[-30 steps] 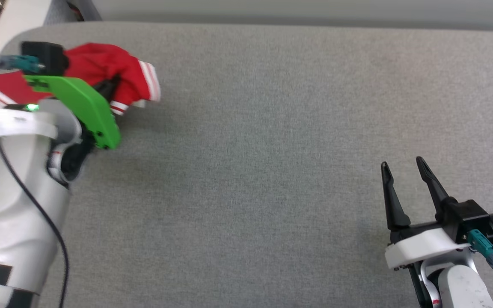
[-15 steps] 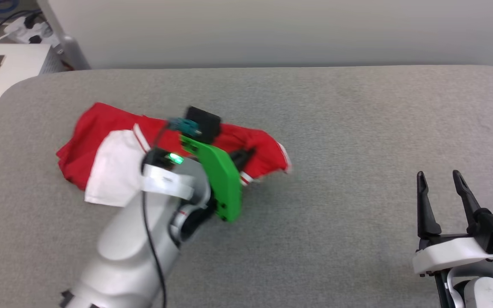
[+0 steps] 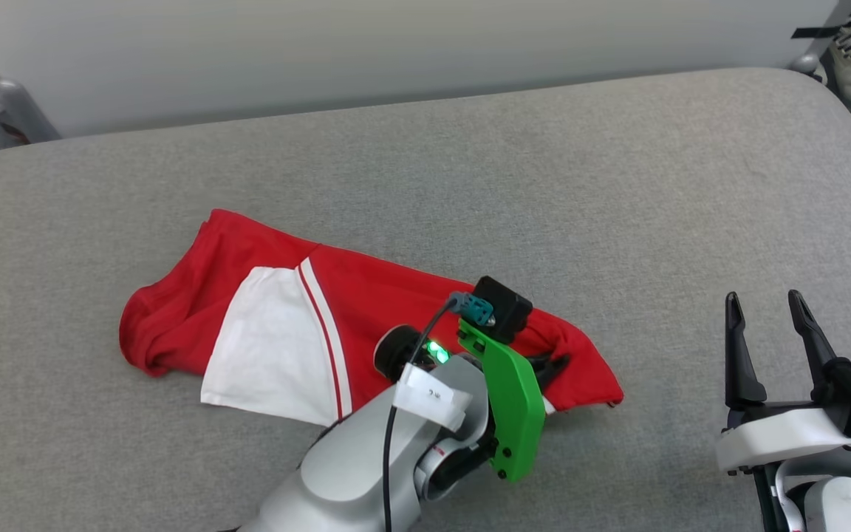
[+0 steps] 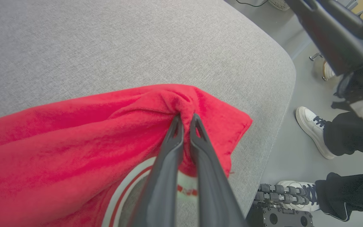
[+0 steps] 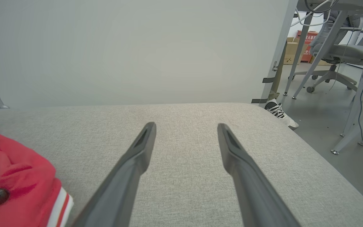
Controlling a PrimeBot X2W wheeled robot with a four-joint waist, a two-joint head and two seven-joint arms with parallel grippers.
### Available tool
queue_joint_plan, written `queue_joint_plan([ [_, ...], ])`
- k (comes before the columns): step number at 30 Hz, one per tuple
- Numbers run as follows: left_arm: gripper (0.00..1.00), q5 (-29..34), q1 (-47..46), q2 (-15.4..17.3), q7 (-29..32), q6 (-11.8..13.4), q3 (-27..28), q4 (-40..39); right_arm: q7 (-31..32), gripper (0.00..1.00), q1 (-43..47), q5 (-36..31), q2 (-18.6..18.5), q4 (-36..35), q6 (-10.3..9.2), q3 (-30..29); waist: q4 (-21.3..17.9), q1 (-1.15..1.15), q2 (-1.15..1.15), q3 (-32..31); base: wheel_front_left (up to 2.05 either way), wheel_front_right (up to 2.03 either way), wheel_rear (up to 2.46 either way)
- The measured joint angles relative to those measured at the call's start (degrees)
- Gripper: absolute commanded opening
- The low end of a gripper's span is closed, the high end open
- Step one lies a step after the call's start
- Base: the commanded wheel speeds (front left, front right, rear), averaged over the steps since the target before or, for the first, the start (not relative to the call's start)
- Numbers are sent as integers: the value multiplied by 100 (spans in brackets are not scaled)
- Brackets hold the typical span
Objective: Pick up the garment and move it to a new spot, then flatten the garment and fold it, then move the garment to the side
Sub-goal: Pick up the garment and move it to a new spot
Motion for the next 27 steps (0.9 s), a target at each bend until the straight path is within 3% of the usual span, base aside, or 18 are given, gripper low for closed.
queue_joint_plan([
  [6, 0, -269, -171, -10, -650, 265, -557, 294, 0, 100, -23, 8, 1, 16, -1, 188, -197, 0, 0, 186, 0, 0, 0],
  [8, 100, -349, -265, -9, -746, 325, -735, 487, 0, 100, -37, 10, 0, 32, -1, 227, -244, 0, 0, 224, 0, 0, 0],
  [16, 100, -821, -325, -16, -1133, 363, -1146, 910, 0, 100, -29, 29, 1, 135, 0, 285, -201, 0, 0, 97, 0, 0, 0],
  [24, 100, -1002, -507, -4, -1835, 458, -935, 1230, 0, 100, 82, 24, -1, 138, -1, 123, 186, 0, 0, -192, 0, 0, 0],
  [27, 100, -1006, -521, 165, -2146, 520, -762, 1299, 0, 100, 181, 15, -1, 137, -1, 93, 370, 0, 0, -328, 0, 0, 0],
])
